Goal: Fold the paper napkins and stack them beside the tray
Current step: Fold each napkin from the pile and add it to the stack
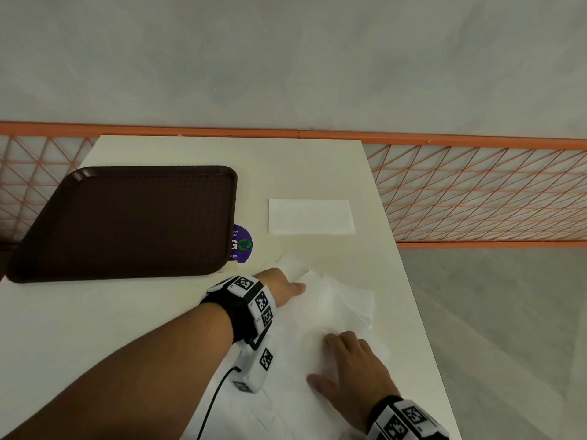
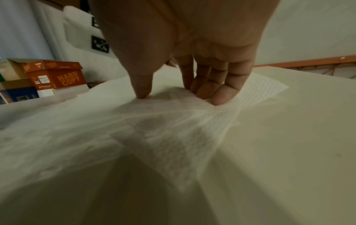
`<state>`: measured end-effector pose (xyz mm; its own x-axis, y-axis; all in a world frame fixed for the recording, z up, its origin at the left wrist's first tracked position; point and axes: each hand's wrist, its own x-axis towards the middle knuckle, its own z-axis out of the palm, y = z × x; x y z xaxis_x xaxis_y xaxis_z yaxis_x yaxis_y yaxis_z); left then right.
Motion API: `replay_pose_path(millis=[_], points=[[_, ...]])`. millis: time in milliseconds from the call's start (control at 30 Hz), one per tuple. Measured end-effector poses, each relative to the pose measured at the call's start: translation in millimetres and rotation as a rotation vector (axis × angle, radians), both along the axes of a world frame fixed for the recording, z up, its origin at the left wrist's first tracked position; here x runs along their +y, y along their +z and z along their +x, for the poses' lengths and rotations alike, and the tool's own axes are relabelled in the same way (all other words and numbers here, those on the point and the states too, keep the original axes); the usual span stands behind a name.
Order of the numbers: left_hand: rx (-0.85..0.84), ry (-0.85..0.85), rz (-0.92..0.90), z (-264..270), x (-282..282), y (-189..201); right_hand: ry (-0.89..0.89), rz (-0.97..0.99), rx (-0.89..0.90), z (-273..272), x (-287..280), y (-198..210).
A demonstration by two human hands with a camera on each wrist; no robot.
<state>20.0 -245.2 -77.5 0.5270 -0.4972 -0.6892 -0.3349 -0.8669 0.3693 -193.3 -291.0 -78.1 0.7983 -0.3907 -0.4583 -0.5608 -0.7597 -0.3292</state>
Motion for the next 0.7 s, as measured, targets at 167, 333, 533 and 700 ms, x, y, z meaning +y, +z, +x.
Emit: replay_pose_path(millis=[167,333,533,700], points=[[0.035,-0.067,-0.161,-3.7,11.3,10.3,0.007,-0.013,0.003,-0.9,-1.6,-0.6],[-0.041,-0.097,-0.427,-23.7,28.0,28.9,-0.128,0.074,-0.089,-8.5,-7.8,6.0],[0.24,0.145,-0.741,-12.4,62.8,58.4,-0.708,0.388,-0.357,-28.0,-23.8,14.7],[0.194,0.393,-0.672,-2.9,95.7,32.0,-0.881,0.889,-0.547,-5.6,-8.7,23.6]])
